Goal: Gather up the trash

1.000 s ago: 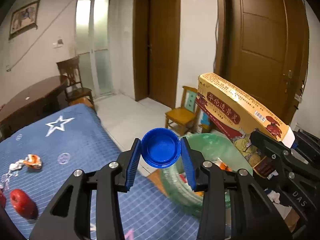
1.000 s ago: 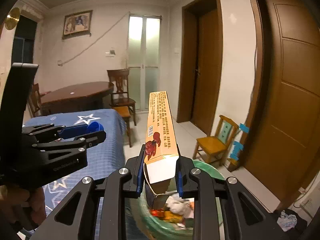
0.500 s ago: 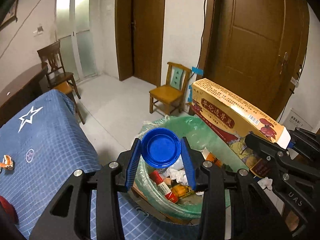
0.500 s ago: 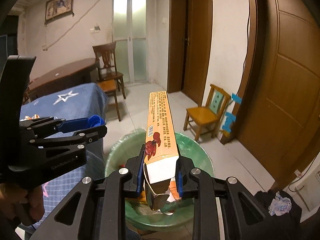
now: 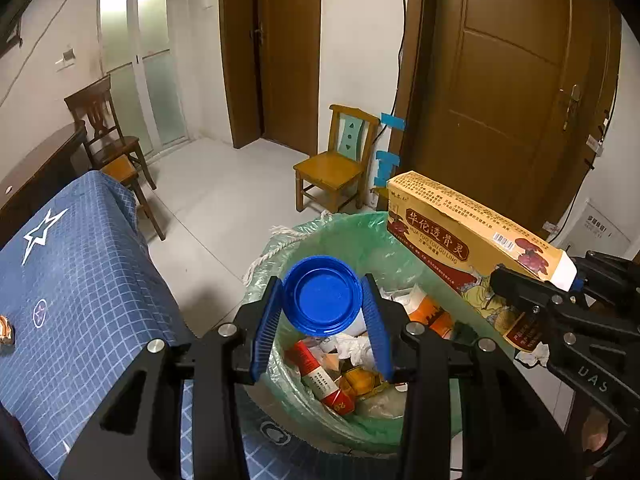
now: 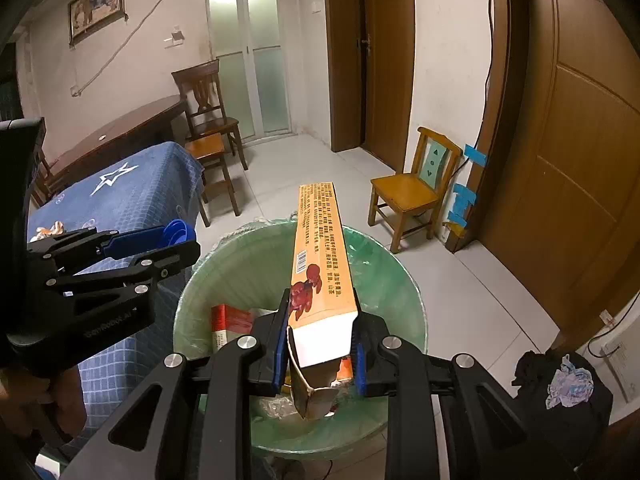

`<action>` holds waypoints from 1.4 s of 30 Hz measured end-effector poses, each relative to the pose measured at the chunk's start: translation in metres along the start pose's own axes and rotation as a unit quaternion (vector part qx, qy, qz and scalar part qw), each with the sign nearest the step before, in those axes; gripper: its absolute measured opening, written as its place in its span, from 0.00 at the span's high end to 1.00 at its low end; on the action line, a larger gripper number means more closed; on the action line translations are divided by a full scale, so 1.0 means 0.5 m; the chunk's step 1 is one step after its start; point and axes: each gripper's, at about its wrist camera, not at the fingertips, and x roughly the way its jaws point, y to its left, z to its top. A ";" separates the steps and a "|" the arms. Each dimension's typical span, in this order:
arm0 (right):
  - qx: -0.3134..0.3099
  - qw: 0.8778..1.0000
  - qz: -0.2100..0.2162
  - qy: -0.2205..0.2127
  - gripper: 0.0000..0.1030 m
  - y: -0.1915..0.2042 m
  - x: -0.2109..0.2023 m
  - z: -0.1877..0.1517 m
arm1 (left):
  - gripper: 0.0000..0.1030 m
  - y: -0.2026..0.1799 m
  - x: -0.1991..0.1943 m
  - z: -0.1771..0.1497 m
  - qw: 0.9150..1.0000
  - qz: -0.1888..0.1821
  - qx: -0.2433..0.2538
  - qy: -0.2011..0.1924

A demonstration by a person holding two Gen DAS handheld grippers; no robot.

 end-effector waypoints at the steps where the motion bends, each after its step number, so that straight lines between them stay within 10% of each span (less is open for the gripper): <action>1: -0.001 1.000 -0.001 0.001 0.75 0.000 0.002 0.000 | 0.62 -0.001 0.001 0.001 1.000 0.000 0.000 0.000; 15: 0.001 1.000 0.000 -0.002 0.74 0.018 0.005 0.003 | 0.53 -0.005 0.017 0.005 1.000 0.002 0.002 0.008; 19: 0.013 1.000 -0.007 -0.020 0.46 0.010 -0.007 -0.001 | 0.19 -0.002 0.013 0.006 1.000 0.007 0.000 0.002; 26: 0.014 0.998 0.000 -0.056 0.27 0.027 -0.072 -0.018 | 0.13 0.015 -0.008 -0.005 1.000 0.008 -0.010 0.004; 42: -0.022 0.966 -0.032 -0.255 0.05 0.210 -0.443 -0.288 | 0.05 0.055 -0.385 -0.202 0.983 0.053 -0.026 -0.173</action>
